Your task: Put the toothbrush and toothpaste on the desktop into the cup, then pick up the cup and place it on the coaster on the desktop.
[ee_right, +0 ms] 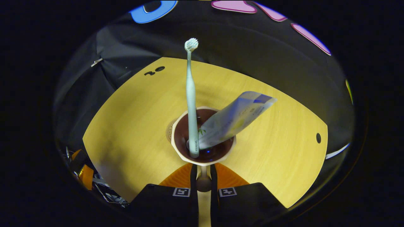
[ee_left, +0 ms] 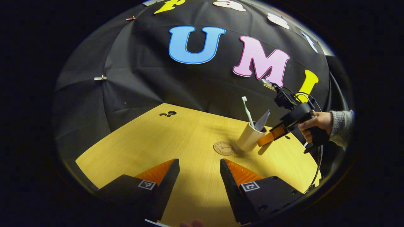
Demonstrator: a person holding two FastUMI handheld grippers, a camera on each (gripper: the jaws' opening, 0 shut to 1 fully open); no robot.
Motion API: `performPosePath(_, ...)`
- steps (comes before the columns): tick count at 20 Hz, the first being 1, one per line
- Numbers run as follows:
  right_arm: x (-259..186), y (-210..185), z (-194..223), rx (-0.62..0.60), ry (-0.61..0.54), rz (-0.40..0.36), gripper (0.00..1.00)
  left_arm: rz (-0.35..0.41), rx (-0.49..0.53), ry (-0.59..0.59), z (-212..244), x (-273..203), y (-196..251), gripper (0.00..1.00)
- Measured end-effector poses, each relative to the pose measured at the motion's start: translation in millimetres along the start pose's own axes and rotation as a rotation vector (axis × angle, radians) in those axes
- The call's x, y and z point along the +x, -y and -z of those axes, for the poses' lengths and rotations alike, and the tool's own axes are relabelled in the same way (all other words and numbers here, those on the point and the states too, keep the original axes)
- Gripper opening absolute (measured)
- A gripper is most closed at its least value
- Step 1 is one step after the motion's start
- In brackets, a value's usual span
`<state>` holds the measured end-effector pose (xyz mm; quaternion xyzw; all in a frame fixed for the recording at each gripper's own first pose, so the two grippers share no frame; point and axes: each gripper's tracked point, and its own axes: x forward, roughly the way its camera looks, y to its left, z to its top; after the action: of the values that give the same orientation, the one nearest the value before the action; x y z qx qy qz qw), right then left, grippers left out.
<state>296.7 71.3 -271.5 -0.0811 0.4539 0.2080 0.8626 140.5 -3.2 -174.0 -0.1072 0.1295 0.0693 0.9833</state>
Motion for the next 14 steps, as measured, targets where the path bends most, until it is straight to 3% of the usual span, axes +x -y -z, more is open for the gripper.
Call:
performPosePath(6, 29.4, -34.8, -22.7, -0.043, -0.020, -0.026, 0.18, -0.033, -0.032, -0.003, 6.1, -13.7, -21.5, 0.83)
performPosePath(14, 34.3, -34.6, -16.8, -0.085, -0.082, 0.000, 0.18, -0.066, -0.067, -0.007, 12.5, -13.7, -41.4, 0.83)
